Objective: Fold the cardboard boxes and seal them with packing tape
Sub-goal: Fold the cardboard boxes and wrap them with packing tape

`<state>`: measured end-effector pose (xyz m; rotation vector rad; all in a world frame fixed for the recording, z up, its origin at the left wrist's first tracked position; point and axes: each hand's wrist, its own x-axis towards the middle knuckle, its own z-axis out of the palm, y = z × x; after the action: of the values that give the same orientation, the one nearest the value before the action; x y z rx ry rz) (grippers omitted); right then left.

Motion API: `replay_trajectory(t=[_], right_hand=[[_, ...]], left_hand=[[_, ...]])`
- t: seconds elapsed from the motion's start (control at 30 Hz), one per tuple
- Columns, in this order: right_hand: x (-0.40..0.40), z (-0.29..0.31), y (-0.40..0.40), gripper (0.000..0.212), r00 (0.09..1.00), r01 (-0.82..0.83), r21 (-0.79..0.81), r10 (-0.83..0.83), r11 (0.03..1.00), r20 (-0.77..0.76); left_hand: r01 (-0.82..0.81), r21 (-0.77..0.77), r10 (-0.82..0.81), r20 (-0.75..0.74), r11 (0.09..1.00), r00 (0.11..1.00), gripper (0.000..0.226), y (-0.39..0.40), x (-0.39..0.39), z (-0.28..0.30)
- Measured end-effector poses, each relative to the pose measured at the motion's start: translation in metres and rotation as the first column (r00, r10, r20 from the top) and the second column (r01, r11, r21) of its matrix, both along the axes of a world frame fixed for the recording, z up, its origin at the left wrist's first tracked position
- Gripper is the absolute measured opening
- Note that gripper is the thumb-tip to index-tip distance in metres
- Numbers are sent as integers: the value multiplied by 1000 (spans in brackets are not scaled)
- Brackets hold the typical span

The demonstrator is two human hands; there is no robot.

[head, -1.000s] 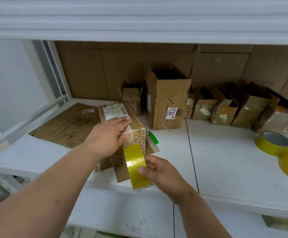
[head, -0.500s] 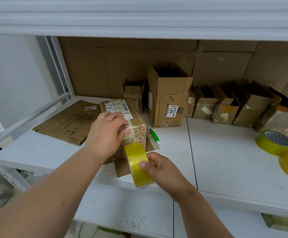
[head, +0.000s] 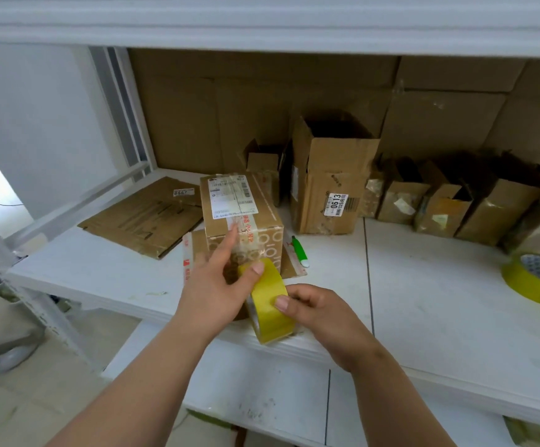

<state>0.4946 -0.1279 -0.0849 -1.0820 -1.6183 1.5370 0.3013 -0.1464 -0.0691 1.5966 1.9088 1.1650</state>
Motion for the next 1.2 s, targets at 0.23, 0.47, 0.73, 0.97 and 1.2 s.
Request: replay_trajectory(t=[0.23, 0.47, 0.73, 0.97, 1.2], right_hand=[[0, -11, 56, 25, 851, 339, 240, -405, 910, 334], [-15, -38, 115, 45, 571, 83, 461, -421, 884, 705], [-19, -44, 129, 23, 456, 62, 535, -501, 842, 736], [4, -34, 114, 39, 512, 124, 422, -422, 898, 748], [18, 3, 85, 40, 836, 247, 323, -370, 914, 405]], left_hand=[[24, 36, -31, 207, 999, 978, 70, -1, 4, -5], [-11, 53, -1, 223, 999, 975, 64, -1, 8, -6], [-64, 66, 46, 245, 996, 968, 63, 2, 11, -5], [-205, 130, 142, 381, 970, 914, 57, 3, 19, -7], [-278, 61, 207, 522, 959, 827, 34, 0, 29, -10]])
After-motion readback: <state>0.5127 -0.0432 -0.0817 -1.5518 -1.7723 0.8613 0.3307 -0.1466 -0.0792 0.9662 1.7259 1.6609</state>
